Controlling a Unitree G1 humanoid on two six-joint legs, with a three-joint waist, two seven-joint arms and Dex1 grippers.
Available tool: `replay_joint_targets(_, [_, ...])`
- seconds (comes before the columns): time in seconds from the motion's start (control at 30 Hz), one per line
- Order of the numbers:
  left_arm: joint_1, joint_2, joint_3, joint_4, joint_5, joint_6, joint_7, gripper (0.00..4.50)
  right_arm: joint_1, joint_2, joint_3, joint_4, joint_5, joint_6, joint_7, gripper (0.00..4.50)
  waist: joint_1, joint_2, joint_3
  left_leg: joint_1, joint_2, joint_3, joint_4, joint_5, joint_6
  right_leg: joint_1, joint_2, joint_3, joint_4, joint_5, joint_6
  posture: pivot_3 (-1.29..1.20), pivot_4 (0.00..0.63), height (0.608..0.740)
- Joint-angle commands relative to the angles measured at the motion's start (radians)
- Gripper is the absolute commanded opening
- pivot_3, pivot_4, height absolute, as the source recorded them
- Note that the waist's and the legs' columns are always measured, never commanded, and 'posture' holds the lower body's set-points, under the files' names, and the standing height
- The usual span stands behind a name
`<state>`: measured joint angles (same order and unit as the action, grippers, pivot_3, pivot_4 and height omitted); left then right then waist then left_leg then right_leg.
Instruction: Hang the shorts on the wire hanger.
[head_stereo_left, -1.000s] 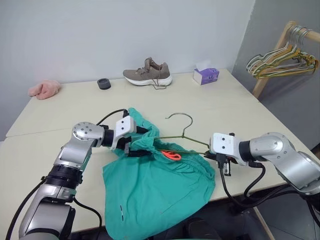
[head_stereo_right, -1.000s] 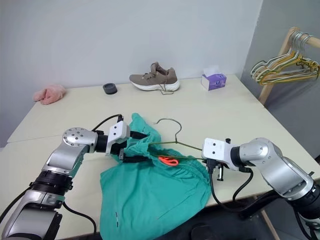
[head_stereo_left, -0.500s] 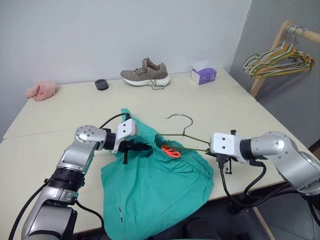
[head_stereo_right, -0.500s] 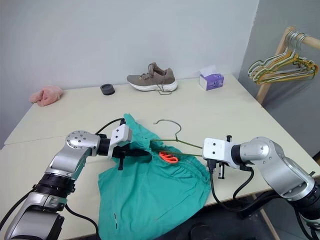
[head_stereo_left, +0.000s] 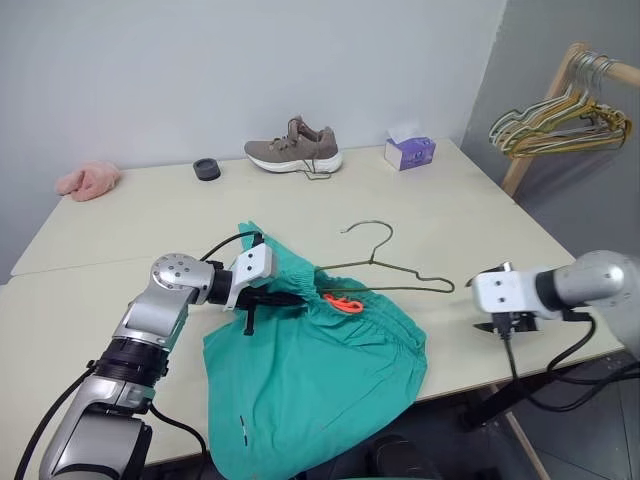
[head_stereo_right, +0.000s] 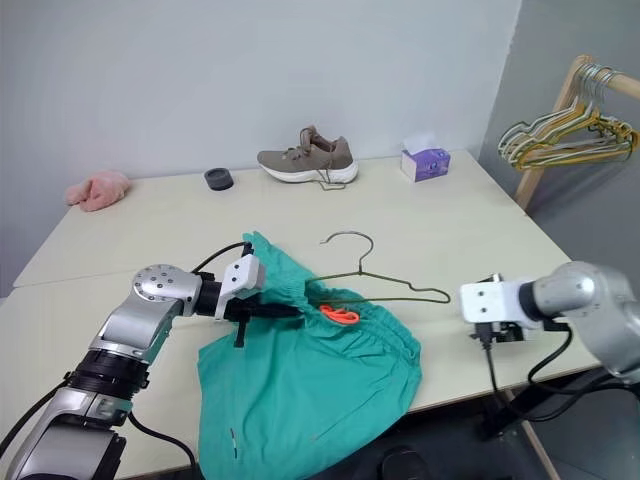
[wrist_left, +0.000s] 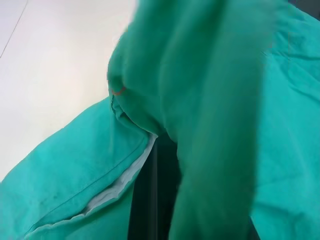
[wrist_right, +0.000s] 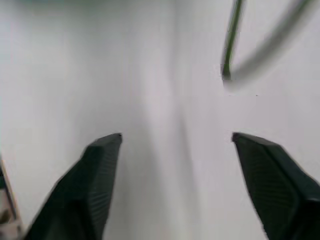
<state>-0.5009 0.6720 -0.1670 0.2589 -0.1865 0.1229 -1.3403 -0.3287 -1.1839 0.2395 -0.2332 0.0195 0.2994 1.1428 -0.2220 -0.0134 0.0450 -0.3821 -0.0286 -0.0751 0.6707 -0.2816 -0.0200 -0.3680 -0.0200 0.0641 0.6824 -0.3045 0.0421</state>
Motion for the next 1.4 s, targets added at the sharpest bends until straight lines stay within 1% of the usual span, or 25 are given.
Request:
replay_joint_targets(0.03, [-0.021,0.000,0.046,0.000,-0.019,-0.001,0.036,0.00,0.088,0.080,-0.133,-0.121,0.206,0.217,-0.015,4.49,-0.001,0.000,-0.001,0.000,0.000,0.000,0.000,0.000,0.000,0.000,0.000,0.000,0.001,0.000,0.000,-0.28,0.000,0.740])
replay_joint_targets(0.07, [-0.023,0.000,0.048,0.001,-0.019,-0.001,0.041,0.00,0.114,0.109,-0.158,-0.160,0.257,0.290,-0.029,4.49,-0.003,-0.001,-0.002,0.000,0.000,-0.001,0.000,0.000,0.000,0.000,0.001,0.000,0.001,0.000,0.000,-0.28,0.000,0.740])
replay_joint_targets(0.13, [-0.025,-0.001,0.049,0.000,-0.022,0.003,0.048,0.00,0.192,0.229,-0.189,-0.255,0.356,0.446,-0.123,4.49,-0.006,-0.001,-0.002,0.000,0.001,-0.002,0.000,0.000,0.000,0.000,0.002,-0.001,0.002,0.000,0.000,-0.28,0.000,0.740])
replay_joint_targets(0.2, [-0.026,-0.003,0.050,-0.009,-0.028,0.013,0.052,0.00,0.235,0.332,-0.200,-0.299,0.392,0.543,-0.217,4.49,-0.005,-0.001,-0.002,0.000,0.001,-0.002,0.002,0.000,0.000,0.000,0.002,-0.001,0.005,0.000,0.000,-0.28,0.000,0.740])
replay_joint_targets(0.23, [-0.026,-0.003,0.050,-0.012,-0.030,0.015,0.053,0.00,0.240,0.353,-0.204,-0.310,0.397,0.571,-0.240,4.49,-0.004,0.000,-0.002,0.000,0.001,-0.002,0.004,0.000,0.000,0.000,0.002,-0.001,0.007,0.000,0.000,-0.28,0.000,0.740])
replay_joint_targets(0.33, [-0.029,-0.008,0.061,-0.033,-0.055,0.057,0.058,0.00,0.262,0.483,-0.200,-0.341,0.447,0.681,-0.347,4.49,-0.002,0.000,-0.002,0.001,-0.001,-0.001,0.009,0.000,0.000,0.001,0.000,0.002,0.010,0.001,0.001,-0.28,0.000,0.740])
replay_joint_targets(0.5, [-0.036,-0.010,0.072,-0.055,-0.077,0.103,0.072,0.00,0.260,0.606,-0.190,-0.350,0.513,0.794,-0.437,4.49,0.001,0.000,-0.002,0.002,-0.001,-0.001,0.009,0.002,0.004,0.002,0.001,0.001,0.009,0.001,0.005,-0.27,0.000,0.740])
replay_joint_targets(0.57, [-0.035,-0.010,0.078,-0.066,-0.087,0.122,0.079,0.00,0.256,0.636,-0.184,-0.343,0.522,0.822,-0.467,4.11,0.001,0.000,-0.002,0.002,-0.001,-0.001,0.009,0.002,0.004,0.001,0.001,0.001,0.009,0.001,0.004,-0.27,0.000,0.740])
replay_joint_targets(0.6, [-0.035,-0.009,0.082,-0.071,-0.091,0.132,0.082,0.00,0.255,0.637,-0.173,-0.340,0.518,0.821,-0.473,3.77,0.001,0.000,-0.002,0.002,-0.001,-0.001,0.009,0.002,0.004,0.001,0.001,0.001,0.009,0.002,0.003,-0.27,0.000,0.740])
replay_joint_targets(0.63, [-0.034,-0.009,0.087,-0.077,-0.097,0.143,0.086,0.00,0.252,0.644,-0.164,-0.333,0.506,0.819,-0.491,3.54,0.001,0.000,-0.002,0.001,-0.001,-0.001,0.009,0.002,0.004,0.001,0.001,0.001,0.009,0.002,0.003,-0.27,0.000,0.740])
replay_joint_targets(0.83, [-0.019,-0.007,0.124,-0.122,-0.148,0.225,0.119,0.00,0.223,0.672,-0.130,-0.283,0.420,0.732,-0.588,1.46,0.001,0.000,-0.002,0.001,-0.001,-0.001,0.009,0.002,0.004,0.000,0.001,0.001,0.009,0.002,0.003,-0.26,0.000,0.740])
replay_joint_targets(0.97, [0.017,0.013,0.171,-0.183,-0.212,0.317,0.128,0.00,0.175,0.683,-0.182,-0.200,0.385,0.675,-0.633,0.05,0.000,0.000,-0.002,0.001,-0.001,-0.001,0.009,0.002,0.004,0.000,0.001,0.002,0.009,0.002,0.004,-0.25,0.000,0.740])
replay_joint_targets(1.13, [0.073,0.079,0.232,-0.280,-0.324,0.451,0.090,0.00,0.084,0.641,-0.265,-0.081,0.413,0.673,-0.599,0.05,0.001,0.000,-0.002,0.001,-0.001,0.000,0.009,0.002,0.004,0.000,0.001,0.002,0.009,0.002,0.003,-0.24,0.000,0.740])
replay_joint_targets(1.3, [0.123,0.173,0.271,-0.328,-0.386,0.509,0.036,0.00,0.042,0.592,-0.320,-0.048,0.491,0.743,-0.534,0.05,0.004,0.001,-0.002,0.001,-0.001,-0.001,0.007,0.002,0.004,0.000,0.001,0.001,0.009,0.002,0.003,-0.23,0.000,0.740])
replay_joint_targets(1.4, [0.127,0.200,0.307,-0.327,-0.433,0.551,0.038,0.00,0.029,0.575,-0.345,-0.023,0.521,0.779,-0.531,0.05,0.006,0.001,-0.002,0.001,-0.001,0.000,0.007,0.002,0.004,0.000,0.002,0.002,0.009,0.002,0.003,-0.22,0.000,0.740])
